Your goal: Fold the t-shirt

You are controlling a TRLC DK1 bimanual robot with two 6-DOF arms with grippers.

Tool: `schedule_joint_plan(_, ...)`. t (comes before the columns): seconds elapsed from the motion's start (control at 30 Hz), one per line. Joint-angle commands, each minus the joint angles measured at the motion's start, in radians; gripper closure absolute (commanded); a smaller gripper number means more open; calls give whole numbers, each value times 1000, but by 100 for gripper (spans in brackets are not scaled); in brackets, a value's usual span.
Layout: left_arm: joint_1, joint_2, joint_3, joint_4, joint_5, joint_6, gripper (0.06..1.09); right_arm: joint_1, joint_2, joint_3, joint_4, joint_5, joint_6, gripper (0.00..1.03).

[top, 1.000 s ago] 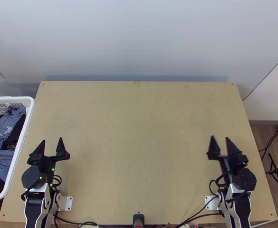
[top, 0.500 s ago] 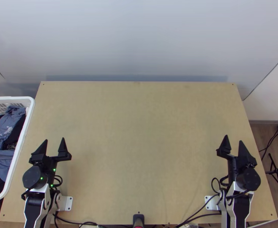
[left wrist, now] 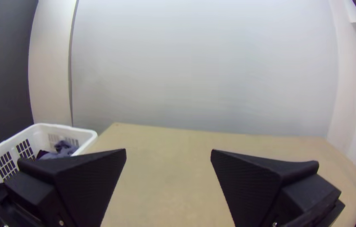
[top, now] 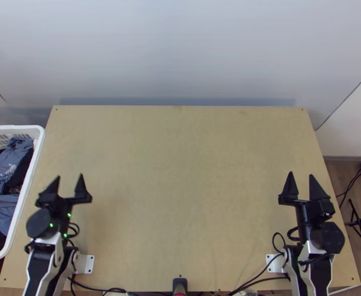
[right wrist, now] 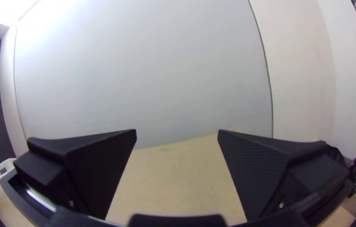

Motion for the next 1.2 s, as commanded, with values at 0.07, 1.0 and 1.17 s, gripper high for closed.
schedule_joint_plan(0.07, 3, 395, 305, -58, -7, 1, 10, 57, 159, 173, -13, 8, -53, 13)
schedule_joint_plan(1.0, -45, 1147, 1442, -354, -16, 13, 11, 231, 1191, 1236, -162, 53, -101, 13)
schedule_joint_plan(1.17, -25, 1247, 1580, -382, -27, 36, 11, 318, 1308, 1359, -195, 83, -136, 13)
